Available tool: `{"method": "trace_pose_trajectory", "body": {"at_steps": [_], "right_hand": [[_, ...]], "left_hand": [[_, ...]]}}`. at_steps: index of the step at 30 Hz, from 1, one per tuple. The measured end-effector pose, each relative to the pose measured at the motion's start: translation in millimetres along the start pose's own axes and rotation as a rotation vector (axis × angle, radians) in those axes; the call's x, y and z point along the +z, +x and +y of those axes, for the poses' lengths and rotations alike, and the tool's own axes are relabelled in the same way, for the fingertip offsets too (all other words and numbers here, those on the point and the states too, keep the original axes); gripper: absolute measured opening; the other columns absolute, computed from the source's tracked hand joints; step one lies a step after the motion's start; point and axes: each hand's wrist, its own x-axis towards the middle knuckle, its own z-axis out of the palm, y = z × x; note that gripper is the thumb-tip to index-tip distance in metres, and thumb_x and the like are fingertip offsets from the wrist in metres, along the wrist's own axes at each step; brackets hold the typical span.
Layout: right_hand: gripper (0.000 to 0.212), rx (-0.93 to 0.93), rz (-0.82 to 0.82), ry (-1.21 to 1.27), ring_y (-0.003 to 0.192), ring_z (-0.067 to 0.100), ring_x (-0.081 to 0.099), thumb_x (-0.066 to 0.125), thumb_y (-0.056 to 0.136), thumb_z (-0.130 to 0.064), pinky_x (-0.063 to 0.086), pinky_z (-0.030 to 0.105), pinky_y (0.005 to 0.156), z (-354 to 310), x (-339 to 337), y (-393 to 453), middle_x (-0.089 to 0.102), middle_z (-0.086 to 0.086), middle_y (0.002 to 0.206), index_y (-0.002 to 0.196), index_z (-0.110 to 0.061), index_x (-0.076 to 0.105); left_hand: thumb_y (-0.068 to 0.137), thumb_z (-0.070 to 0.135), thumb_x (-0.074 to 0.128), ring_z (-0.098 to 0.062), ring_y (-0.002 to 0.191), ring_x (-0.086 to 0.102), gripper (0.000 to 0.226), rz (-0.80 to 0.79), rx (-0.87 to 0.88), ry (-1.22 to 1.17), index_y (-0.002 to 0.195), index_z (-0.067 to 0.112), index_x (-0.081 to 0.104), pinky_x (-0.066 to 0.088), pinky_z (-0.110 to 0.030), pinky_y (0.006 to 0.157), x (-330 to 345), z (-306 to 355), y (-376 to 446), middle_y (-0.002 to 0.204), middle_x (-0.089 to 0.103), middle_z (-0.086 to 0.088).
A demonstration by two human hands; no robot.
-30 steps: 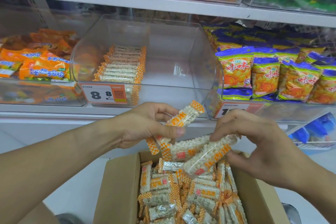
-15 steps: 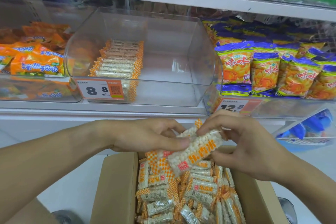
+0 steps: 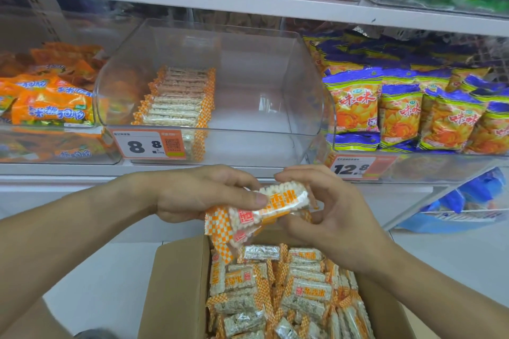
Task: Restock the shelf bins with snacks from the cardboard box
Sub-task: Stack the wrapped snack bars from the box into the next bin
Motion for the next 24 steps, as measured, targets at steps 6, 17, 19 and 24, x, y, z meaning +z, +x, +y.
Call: {"method": "trace_pose_trajectory", "body": {"at_steps": [6,17,19,24], "right_hand": [[0.049,-0.005,-0.193,0.025,0.111,0.017,0.058,0.08,0.08,-0.043,0.056,0.031,0.066,-9,-2,3,0.048,-0.005,0.124,0.125,-0.044,0.063],[0.04,0.282,-0.333,0.273,0.068,0.023,0.07,0.081,0.075,-0.021,0.058,0.032,0.069,-39,12,26,0.074,-0.006,0.085,0.113,-0.014,0.069],[0.042,0.221,-0.276,0.167,0.08,0.015,0.072,0.083,0.073,-0.024,0.056,0.029,0.074,-43,12,31,0.073,-0.01,0.09,0.111,-0.017,0.068],[0.061,0.154,-0.189,0.233,0.091,0.027,0.074,0.085,0.069,-0.024,0.055,0.029,0.067,-56,15,42,0.067,0.008,0.111,0.126,-0.03,0.062]], "left_hand": [[0.09,0.056,0.066,-0.039,0.123,0.058,0.056,0.05,0.001,0.106,0.125,0.013,0.066,0.041,-0.063,0.105,-15,-8,-11,0.128,0.065,-0.016],[0.07,0.055,0.081,0.01,0.105,0.061,0.048,0.244,0.028,0.428,0.114,0.038,0.067,0.047,-0.022,0.092,-23,21,-41,0.109,0.068,0.025],[0.065,0.053,0.086,0.007,0.092,0.064,0.048,0.396,0.129,0.432,0.107,0.037,0.069,0.045,-0.013,0.075,-26,20,-47,0.102,0.07,0.019],[0.063,0.053,0.088,-0.014,0.091,0.069,0.042,0.638,0.409,0.304,0.097,0.032,0.075,0.056,-0.032,0.074,-31,11,-58,0.107,0.069,0.002]]}}
